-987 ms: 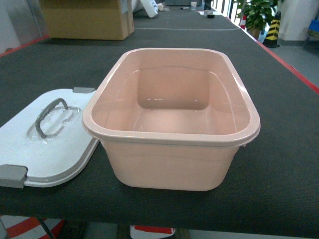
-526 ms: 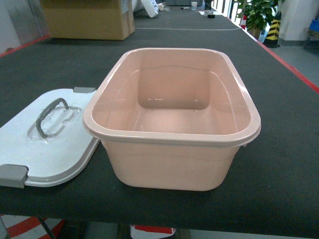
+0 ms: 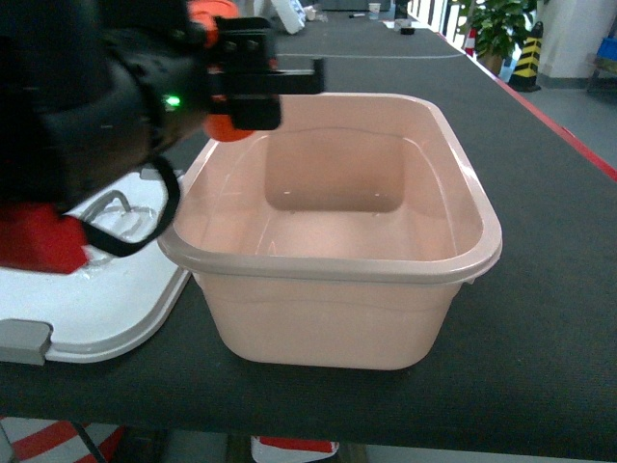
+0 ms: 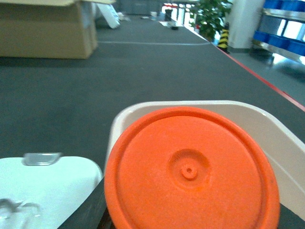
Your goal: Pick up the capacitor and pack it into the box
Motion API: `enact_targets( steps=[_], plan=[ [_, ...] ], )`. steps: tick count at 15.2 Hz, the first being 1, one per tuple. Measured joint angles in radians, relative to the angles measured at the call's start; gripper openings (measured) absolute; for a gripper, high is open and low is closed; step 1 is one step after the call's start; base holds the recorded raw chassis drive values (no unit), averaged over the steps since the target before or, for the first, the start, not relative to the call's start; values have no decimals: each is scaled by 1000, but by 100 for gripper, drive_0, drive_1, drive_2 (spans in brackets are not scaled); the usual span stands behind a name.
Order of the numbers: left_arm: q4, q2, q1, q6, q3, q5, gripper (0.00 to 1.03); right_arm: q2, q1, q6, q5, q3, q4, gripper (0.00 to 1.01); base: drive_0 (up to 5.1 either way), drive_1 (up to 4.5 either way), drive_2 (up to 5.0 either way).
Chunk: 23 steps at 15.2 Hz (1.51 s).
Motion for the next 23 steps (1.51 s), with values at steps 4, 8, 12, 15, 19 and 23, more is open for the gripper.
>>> enact_targets(
  steps=[4,8,12,15,19,23],
  plan=[
    [-113,90,-45,-26,105,190,44,0,0,0,0,0,0,98,0,0,0],
    [-60,82,-50,10,92,182,81,0,0,0,0,0,0,98,0,0,0],
    [18,31,-25,11,6,130,98,0,0,0,0,0,0,98,0,0,0],
    [-11,-275,172,30,-213,188,98,0,0,0,0,0,0,98,0,0,0],
    [31,-275,529,51,-326,360,98,0,0,0,0,0,0,98,0,0,0],
    [71,96,600,49,-159,436,98,0,0,0,0,0,0,98,0,0,0]
  ],
)
